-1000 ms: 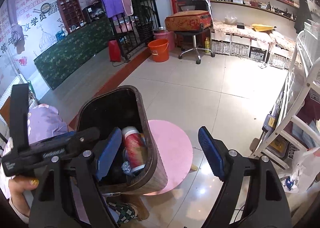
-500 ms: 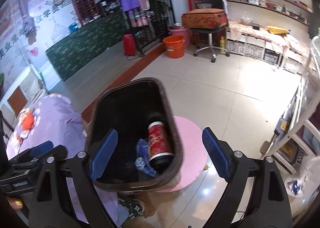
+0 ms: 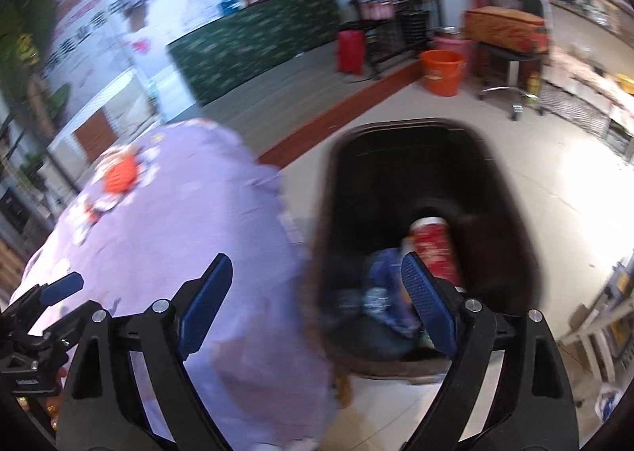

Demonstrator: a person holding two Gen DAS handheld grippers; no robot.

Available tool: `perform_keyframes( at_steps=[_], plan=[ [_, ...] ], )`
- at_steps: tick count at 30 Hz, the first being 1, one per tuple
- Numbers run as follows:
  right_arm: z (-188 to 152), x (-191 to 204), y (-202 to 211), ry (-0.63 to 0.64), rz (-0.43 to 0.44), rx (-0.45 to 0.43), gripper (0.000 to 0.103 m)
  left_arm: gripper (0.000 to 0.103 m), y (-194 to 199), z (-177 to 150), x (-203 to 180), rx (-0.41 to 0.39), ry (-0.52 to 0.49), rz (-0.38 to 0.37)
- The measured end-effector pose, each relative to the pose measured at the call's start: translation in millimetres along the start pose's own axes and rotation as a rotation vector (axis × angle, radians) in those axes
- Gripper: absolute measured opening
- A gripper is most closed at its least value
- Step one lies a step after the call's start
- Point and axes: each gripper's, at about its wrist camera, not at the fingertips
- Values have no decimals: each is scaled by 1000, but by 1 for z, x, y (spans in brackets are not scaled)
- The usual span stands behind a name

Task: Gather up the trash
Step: 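Move both open tools back over the table, then grasp a white tissue with the left tool while the right tool grasps the red-white snack wrapper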

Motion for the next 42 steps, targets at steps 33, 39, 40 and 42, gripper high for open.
perform_keyframes(
  at_steps=[33, 39, 40, 42],
  plan=[
    [-5, 273, -81, 481, 356, 148, 90, 74, 25, -48, 324, 152, 363, 505],
    [-6, 291, -92, 505, 375, 178, 90, 34, 45, -45, 318, 95, 402, 500],
    [-6, 295, -93, 514, 380, 179, 90, 30, 50, -44, 314, 85, 412, 496],
    [-6, 306, -96, 534, 391, 182, 90, 26, 57, -44, 309, 62, 432, 484]
  ],
)
Point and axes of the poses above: each gripper's, at about its wrist camera, not at the fingertips, and y roughly against the way its jaws point, x to its left, z to its top, and after that the axes turned 7 degrees about -x, right-handed
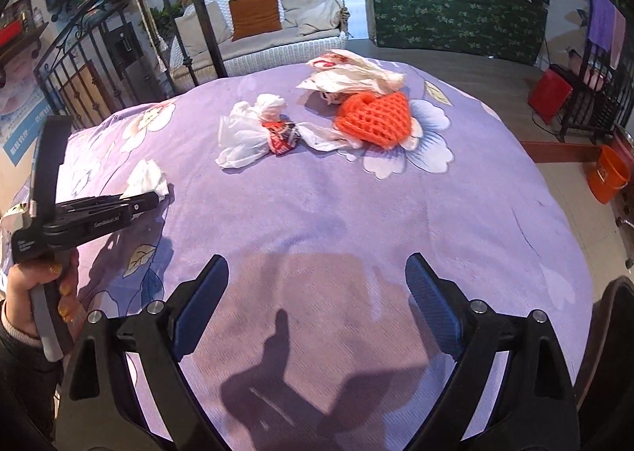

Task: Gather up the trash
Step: 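Grasp a white tissue with the left tool while the right tool grasps the red-white snack wrapper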

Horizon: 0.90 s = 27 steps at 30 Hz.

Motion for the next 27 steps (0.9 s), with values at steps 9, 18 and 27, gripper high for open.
perform_keyframes(
  at_steps=[9, 18, 27],
  plan=[
    [37, 31, -40, 104, 54, -10, 90, 24, 31, -9, -14, -78, 34, -48],
    [73, 56, -105, 272, 44, 6, 85, 24, 37, -24, -23, -78, 24, -89],
    [97, 58, -164, 379, 20, 103, 74, 24, 36, -30, -27, -59, 20, -130]
  ],
)
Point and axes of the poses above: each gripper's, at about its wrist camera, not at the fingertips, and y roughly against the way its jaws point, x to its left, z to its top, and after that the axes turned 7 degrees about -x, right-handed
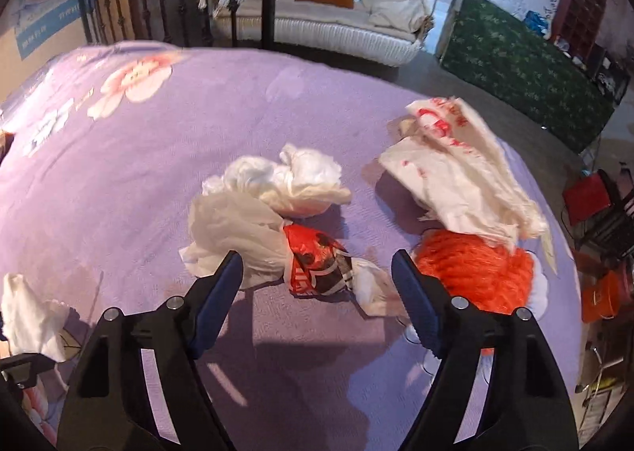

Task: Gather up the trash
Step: 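Grasp a white tissue with the left tool while the right tool grasps the red-white snack wrapper, then carry the snack wrapper over the bin and open the right tool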

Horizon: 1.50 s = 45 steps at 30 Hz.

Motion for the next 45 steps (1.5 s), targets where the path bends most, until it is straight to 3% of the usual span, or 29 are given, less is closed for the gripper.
perform_keyframes(
  at_steps=[1, 2, 5, 8, 21, 29, 37, 45],
  plan=[
    [-2, 2, -6, 15, -8, 18, 66, 24, 0, 0, 0, 2, 1, -5],
    [-5, 3, -10, 21, -5, 31, 52, 24, -1, -1, -1, 4, 5, -12],
    [-11, 8, -8, 20, -3, 21, 30, 24, -1, -3, -2, 9, 11, -21],
    [-14, 10, 5, 16, 2, -4, 23, 24, -1, -6, -1, 20, 29, -38],
    [-70, 10, 115, -152, 38, -92, 22, 24, 21, -16, -20, -10, 18, -70],
    [-122, 2, 179, -222, -29, -159, 22, 24, 36, -24, -52, -30, -28, -115],
    [-183, -28, 232, -374, -91, -197, 22, 24, 47, -34, -91, -44, -86, -173],
    [-254, -70, 296, -522, -233, -234, 22, 24, 56, -44, -146, -57, -178, -251]
  ],
)
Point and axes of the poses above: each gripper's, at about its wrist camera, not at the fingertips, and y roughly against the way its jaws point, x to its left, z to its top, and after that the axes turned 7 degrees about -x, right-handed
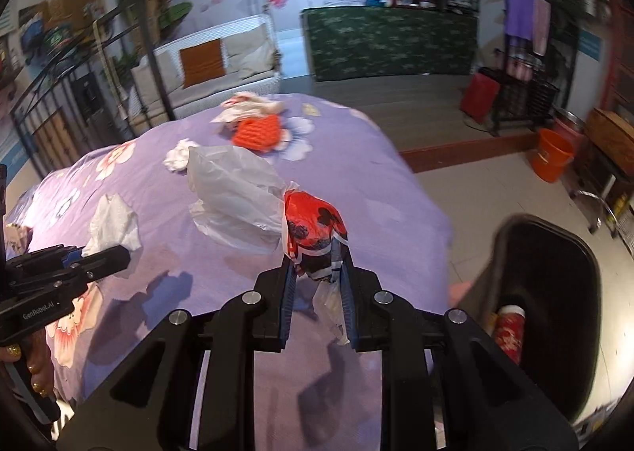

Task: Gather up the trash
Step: 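Carry the snack wrapper over the bin and open the right tool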

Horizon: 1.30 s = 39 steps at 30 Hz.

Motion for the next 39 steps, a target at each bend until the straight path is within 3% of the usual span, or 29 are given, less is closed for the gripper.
perform_keyframes(
  at_steps=[11, 20, 22, 25, 28, 32, 39],
  plan=[
    [-46, -113, 41, -197, -249, 34, 22, 24, -18, -2, -66, 23, -101, -126],
    [-86, -166, 17, -334, -352, 138, 23, 24, -28, -2, -106, 55, -144, -224],
    [-97, -174, 9, -365, -363, 160, 32, 24, -32, -3, -116, 60, -165, -234],
    [-109, -182, 2, -413, -378, 177, 59, 24, -37, -5, -125, 75, -181, -250],
    [-113, -185, 3, -441, -358, 160, 60, 24, -42, -9, -135, 94, -192, -262],
    [-108, -185, 19, -449, -363, 93, 71, 24, -50, -14, -147, 118, -215, -281],
    [-93, -187, 49, -451, -405, 0, 74, 24, -62, -16, -172, 159, -249, -364]
  ],
)
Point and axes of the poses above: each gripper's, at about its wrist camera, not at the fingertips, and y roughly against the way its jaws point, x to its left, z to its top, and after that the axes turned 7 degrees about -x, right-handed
